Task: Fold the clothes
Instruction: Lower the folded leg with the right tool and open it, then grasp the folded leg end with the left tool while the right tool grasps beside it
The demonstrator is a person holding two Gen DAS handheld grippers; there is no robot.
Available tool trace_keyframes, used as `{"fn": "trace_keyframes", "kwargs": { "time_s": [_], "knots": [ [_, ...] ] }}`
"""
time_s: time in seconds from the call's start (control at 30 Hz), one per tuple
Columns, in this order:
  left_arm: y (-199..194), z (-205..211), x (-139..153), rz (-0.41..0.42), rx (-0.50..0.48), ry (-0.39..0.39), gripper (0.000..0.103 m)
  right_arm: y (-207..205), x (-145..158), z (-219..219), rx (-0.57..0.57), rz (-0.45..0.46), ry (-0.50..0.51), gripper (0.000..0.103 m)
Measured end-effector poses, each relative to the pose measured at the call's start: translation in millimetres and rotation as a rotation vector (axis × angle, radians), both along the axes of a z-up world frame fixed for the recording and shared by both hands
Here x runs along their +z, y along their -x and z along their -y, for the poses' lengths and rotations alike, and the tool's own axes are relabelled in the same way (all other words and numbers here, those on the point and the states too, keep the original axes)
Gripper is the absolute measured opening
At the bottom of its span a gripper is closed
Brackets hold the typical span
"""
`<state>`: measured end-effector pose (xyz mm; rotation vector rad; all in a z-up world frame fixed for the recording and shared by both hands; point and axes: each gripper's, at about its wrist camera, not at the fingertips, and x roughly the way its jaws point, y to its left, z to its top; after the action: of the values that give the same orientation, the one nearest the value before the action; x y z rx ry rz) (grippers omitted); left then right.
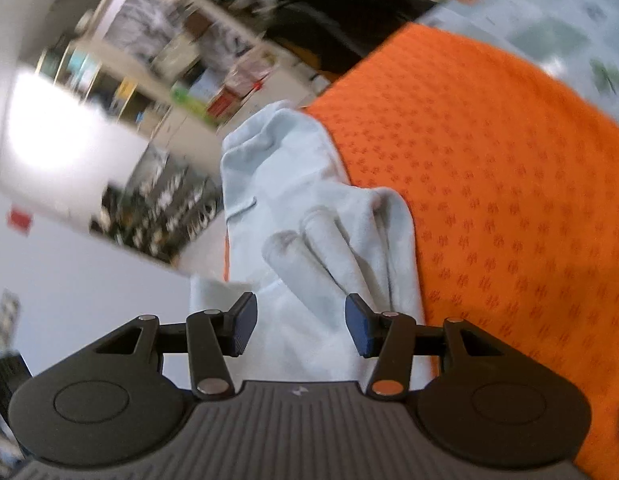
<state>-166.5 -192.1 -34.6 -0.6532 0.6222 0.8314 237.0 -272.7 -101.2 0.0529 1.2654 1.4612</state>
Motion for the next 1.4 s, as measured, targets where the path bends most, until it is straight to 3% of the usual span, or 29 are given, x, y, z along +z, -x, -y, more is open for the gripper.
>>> {"fn": "trace_keyframes", "kwargs": {
  "time_s": [0.17,0.37,0.43,0.5,0.7,0.77,0.8,0.87,0.9,0.93,0.97,1.13,1.27,1.37,1.4],
  "knots": [
    [-5.6,-0.5,-31.6,0.042,0.022,0.075,0.082,19.7,11.3,-11.6,0.144,0.188,-0.045,0.056],
    [-15.8,-23.4,-67.1,0.094,0.094,0.149,0.082,38.5,2.0,-48.0,0.252,0.344,-0.064,0.073],
    [-20.5,-33.4,-77.2,0.103,0.105,0.177,0.082,44.8,-3.5,-63.9,0.303,0.389,-0.087,0.083],
    [-25.1,-46.0,-87.2,0.113,0.112,0.210,0.082,50.7,-9.0,-79.7,0.345,0.429,-0.106,0.084],
    [-36.1,-77.8,-108.1,0.148,0.127,0.243,0.079,62.0,-33.7,-134.3,0.454,0.459,-0.030,0.084],
    [-36.9,-86.8,-111.9,0.168,0.135,0.249,0.075,64.6,-40.1,-146.8,0.475,0.482,-0.009,0.083],
    [-36.5,-91.3,-113.8,0.183,0.142,0.258,0.067,64.3,-42.5,-151.4,0.476,0.489,-0.001,0.081],
    [-34.7,-99.1,-116.5,0.211,0.152,0.268,0.047,60.3,-46.2,-159.5,0.471,0.487,0.016,0.062],
    [-32.7,-102.1,-117.1,0.220,0.163,0.271,0.031,56.2,-47.7,-162.4,0.470,0.465,0.027,0.043],
    [-29.8,-103.8,-116.8,0.234,0.170,0.277,0.023,51.1,-48.9,-164.1,0.460,0.440,0.038,0.025],
    [-25.9,-104.0,-114.9,0.254,0.175,0.277,0.020,45.4,-47.8,-162.9,0.442,0.409,0.040,0.023],
    [-15.5,-96.9,-94.7,0.318,0.133,0.215,0.018,22.4,-30.9,-142.8,0.341,0.287,-0.016,0.020],
    [-22.3,-100.5,-94.6,0.284,0.096,0.206,0.019,15.6,-27.6,-136.3,0.308,0.261,-0.022,0.020],
    [-28.7,-108.6,-105.9,0.234,0.097,0.258,0.031,13.3,-37.6,-141.2,0.291,0.245,0.006,0.024],
    [-29.2,-109.8,-108.9,0.217,0.097,0.274,0.035,12.2,-42.9,-143.2,0.283,0.234,0.021,0.030]
  ]
}}
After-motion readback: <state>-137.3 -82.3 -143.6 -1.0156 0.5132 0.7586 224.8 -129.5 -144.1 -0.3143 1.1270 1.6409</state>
